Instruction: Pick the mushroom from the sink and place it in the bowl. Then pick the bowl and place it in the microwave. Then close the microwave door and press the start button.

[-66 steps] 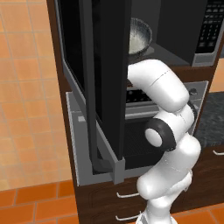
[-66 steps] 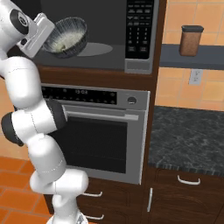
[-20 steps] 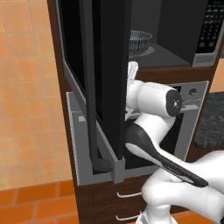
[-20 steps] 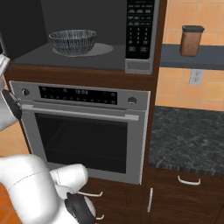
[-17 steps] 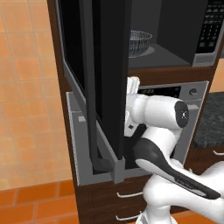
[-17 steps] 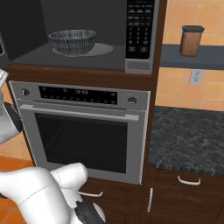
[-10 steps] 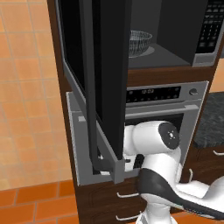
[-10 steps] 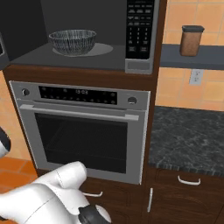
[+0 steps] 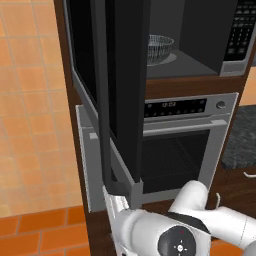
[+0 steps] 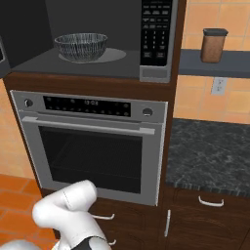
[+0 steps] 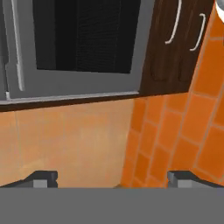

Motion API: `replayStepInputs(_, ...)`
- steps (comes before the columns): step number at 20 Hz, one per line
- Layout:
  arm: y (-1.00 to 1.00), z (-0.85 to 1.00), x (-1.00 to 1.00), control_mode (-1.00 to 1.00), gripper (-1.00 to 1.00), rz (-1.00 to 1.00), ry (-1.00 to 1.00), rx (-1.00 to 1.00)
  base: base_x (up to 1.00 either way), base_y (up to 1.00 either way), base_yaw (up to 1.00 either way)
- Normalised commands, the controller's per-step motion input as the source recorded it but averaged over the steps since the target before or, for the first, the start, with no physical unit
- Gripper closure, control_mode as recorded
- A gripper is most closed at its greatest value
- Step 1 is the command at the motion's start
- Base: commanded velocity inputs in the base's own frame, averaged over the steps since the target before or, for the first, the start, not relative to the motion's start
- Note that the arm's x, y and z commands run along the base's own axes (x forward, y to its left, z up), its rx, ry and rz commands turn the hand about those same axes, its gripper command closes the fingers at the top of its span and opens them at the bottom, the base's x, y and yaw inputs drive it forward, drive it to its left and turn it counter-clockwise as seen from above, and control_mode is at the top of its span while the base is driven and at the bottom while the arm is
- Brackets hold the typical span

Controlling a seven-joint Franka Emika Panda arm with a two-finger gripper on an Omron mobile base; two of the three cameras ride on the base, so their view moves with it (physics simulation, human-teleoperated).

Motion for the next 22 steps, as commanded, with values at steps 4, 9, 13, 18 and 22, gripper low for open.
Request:
replayStepInputs(4, 0.98, -0.04, -0.09, -1.0, -1.0, -0.03, -0.34, -0.34, 0.0, 0.0, 0.0)
replayStepInputs(9, 1.0, 0.15, 0.0, -1.0, -1.0, -0.08, -0.26, -0.23, 0.0, 0.0, 0.0)
replayStepInputs(13, 0.66, 0.58, 0.0, -1.0, -1.0, -0.11, -0.26, -0.2, 0.0, 0.0, 0.0)
replayStepInputs(18, -0.26, 1.0, -0.04, -1.0, -1.0, -0.17, -0.14, 0.0, 0.0, 0.0, 0.0)
replayStepInputs(22, -0.71, 0.93, -0.29, -1.0, -1.0, -0.1, -0.14, 0.01, 0.0, 0.0, 0.0)
